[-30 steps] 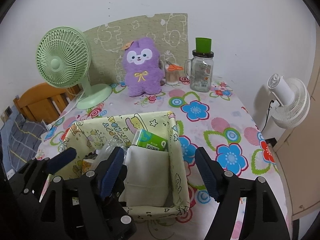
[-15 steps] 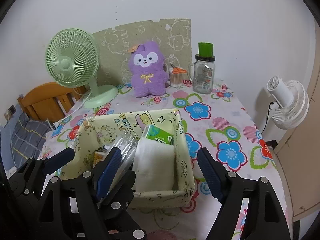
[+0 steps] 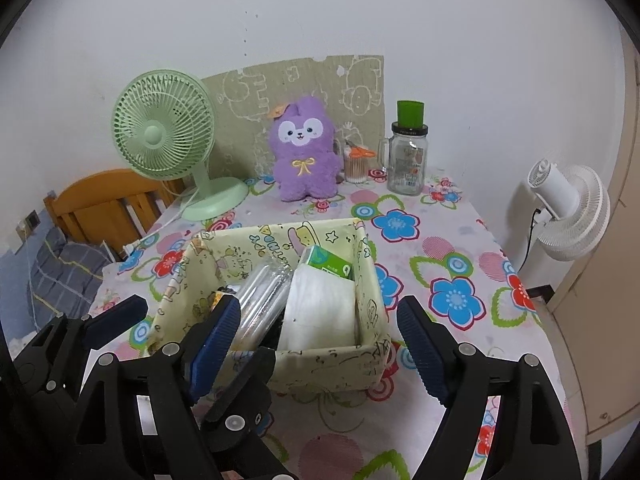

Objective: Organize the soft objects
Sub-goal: 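Withdraw both tools from the box toward the pink paper packet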

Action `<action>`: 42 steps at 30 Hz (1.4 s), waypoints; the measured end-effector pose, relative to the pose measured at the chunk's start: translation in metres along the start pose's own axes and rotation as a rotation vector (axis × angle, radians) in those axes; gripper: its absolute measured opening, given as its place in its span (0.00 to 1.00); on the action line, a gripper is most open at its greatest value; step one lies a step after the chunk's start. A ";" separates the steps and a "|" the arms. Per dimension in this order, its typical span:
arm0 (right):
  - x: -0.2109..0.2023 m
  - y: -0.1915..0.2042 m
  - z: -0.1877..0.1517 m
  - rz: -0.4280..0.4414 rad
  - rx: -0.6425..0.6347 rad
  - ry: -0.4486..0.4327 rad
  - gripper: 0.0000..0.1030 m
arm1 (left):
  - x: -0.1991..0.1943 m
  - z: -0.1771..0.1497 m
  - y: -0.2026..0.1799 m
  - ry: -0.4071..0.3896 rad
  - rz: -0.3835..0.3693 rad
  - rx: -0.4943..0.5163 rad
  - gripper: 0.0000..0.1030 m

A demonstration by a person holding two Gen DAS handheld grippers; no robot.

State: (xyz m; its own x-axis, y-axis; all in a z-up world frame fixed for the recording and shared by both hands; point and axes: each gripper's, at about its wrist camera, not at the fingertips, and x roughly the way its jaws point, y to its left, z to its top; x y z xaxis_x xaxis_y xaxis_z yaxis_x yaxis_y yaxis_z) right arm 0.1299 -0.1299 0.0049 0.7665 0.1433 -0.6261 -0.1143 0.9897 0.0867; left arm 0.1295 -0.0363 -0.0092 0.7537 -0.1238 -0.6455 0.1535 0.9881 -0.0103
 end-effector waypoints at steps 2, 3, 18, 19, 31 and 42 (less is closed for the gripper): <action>-0.006 0.001 -0.001 -0.003 0.000 -0.008 0.83 | -0.005 -0.001 -0.001 -0.008 -0.004 0.002 0.97; -0.009 0.001 -0.002 -0.004 -0.001 -0.012 0.83 | -0.009 -0.002 -0.001 -0.012 -0.006 0.003 0.97; -0.048 0.009 -0.014 -0.018 -0.019 -0.071 0.88 | -0.047 -0.015 -0.006 -0.063 -0.001 0.019 0.98; -0.050 0.009 -0.014 -0.019 -0.020 -0.073 0.88 | -0.049 -0.016 -0.006 -0.065 0.001 0.019 0.98; -0.074 0.018 -0.024 -0.016 -0.039 -0.106 0.94 | -0.072 -0.029 -0.005 -0.088 0.014 0.020 1.00; -0.089 0.026 -0.035 -0.020 -0.056 -0.130 0.96 | -0.089 -0.039 -0.004 -0.101 0.020 0.023 1.00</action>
State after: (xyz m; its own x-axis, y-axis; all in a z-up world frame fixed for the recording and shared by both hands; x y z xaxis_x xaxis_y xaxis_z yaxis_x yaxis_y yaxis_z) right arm 0.0363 -0.1171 0.0359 0.8437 0.1270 -0.5215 -0.1305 0.9910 0.0302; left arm 0.0370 -0.0261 0.0181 0.8170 -0.1137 -0.5653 0.1512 0.9883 0.0199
